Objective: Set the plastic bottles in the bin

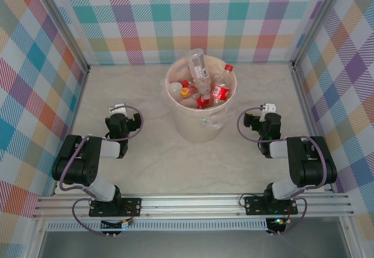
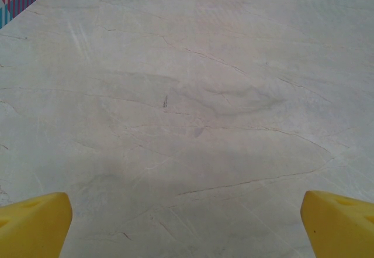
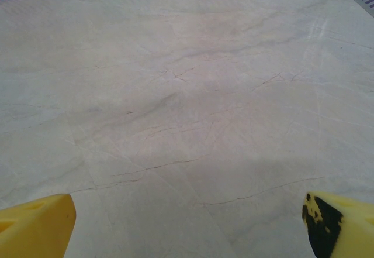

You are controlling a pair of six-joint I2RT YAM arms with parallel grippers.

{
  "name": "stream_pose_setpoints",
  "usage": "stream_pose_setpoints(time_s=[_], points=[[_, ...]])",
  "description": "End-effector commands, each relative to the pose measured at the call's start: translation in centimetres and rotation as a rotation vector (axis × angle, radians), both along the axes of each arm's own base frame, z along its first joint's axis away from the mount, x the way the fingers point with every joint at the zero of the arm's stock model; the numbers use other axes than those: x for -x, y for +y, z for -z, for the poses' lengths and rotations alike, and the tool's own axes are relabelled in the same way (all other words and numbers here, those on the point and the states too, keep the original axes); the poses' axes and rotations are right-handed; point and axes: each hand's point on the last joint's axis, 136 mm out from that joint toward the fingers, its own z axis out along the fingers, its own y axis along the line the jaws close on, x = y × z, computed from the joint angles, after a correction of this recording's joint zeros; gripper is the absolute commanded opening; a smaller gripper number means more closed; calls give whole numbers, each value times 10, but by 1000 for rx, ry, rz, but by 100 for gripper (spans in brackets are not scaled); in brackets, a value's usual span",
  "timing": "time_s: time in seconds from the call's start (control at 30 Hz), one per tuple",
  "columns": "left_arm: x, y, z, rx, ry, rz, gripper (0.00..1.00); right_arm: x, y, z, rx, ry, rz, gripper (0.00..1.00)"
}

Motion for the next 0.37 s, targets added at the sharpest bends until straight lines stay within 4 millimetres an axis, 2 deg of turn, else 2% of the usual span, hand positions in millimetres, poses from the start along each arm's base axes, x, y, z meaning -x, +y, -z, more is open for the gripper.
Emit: stream_pose_setpoints(time_s=[0.0,0.33], points=[[-3,-1,-8,-11,-41,5,100,-11,-1,-17,0,-57,7,99],[-3,-2,-8,-10,-41,7,100,-11,-1,-18,1,-62,5,99]])
